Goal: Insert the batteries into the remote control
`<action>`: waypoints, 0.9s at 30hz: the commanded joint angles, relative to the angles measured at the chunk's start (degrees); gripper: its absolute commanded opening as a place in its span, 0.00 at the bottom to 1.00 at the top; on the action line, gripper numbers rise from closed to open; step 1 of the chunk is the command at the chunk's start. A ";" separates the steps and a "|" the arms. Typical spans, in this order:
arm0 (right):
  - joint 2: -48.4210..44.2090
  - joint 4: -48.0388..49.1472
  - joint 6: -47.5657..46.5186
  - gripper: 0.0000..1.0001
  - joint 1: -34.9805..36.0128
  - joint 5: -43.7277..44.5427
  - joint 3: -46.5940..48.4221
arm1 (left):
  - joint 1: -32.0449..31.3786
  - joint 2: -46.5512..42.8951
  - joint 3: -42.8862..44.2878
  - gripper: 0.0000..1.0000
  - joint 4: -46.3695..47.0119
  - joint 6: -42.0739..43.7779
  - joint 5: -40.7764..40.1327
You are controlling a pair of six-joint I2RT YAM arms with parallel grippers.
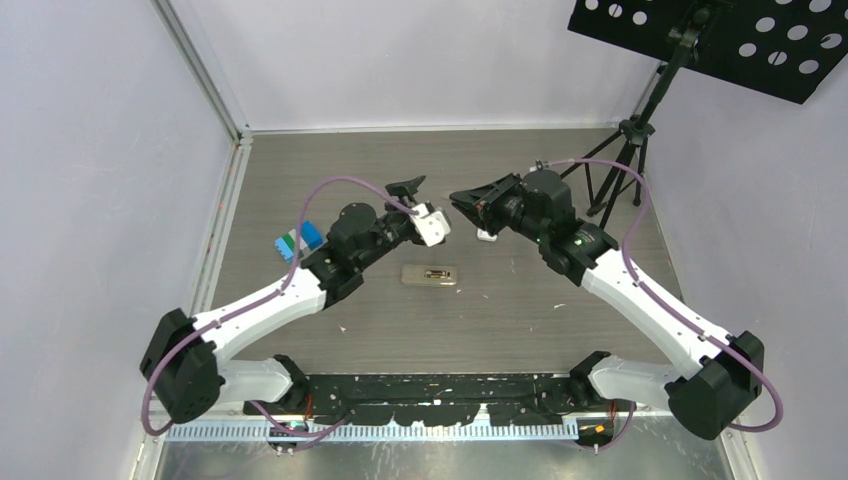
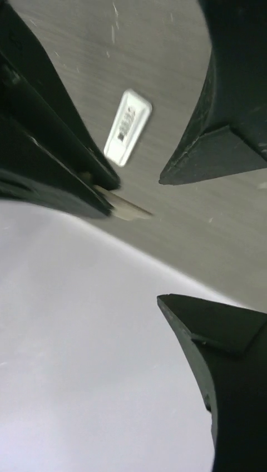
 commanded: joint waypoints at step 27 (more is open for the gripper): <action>9.74 23.95 -29.30 0.00 -5.32 -30.36 -22.16 | 20.98 2.18 -22.51 0.61 -0.78 -95.60 22.95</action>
